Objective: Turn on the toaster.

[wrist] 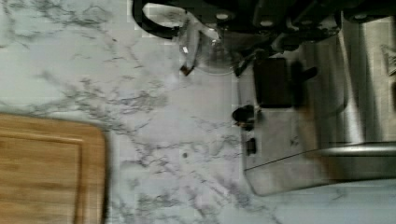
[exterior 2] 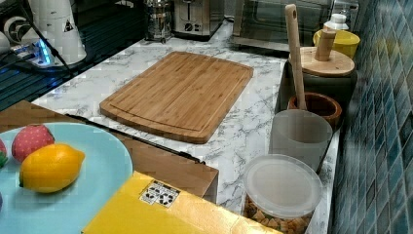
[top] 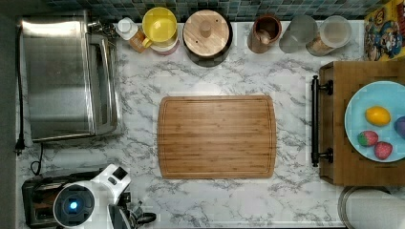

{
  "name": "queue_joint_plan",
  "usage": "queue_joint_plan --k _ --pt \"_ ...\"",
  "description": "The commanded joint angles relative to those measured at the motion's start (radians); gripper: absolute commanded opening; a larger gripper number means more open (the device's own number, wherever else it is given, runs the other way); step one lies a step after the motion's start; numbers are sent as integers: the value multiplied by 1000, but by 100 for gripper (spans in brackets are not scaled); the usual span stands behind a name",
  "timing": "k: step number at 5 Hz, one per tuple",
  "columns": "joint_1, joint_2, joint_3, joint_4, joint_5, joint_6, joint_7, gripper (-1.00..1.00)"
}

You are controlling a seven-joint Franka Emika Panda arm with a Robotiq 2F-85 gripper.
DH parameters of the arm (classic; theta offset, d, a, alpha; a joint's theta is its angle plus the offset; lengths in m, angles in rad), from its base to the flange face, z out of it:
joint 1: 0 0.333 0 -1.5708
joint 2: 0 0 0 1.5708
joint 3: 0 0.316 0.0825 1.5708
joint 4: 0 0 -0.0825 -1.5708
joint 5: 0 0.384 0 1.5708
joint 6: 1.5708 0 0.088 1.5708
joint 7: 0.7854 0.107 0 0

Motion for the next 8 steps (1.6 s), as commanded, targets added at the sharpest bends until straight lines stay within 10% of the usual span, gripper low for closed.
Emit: queue_joint_plan --k 1,8 --pt "34 6 40 -37 22 74 -31 -100" --pt "-79 178 31 6 -13 164 65 -100"
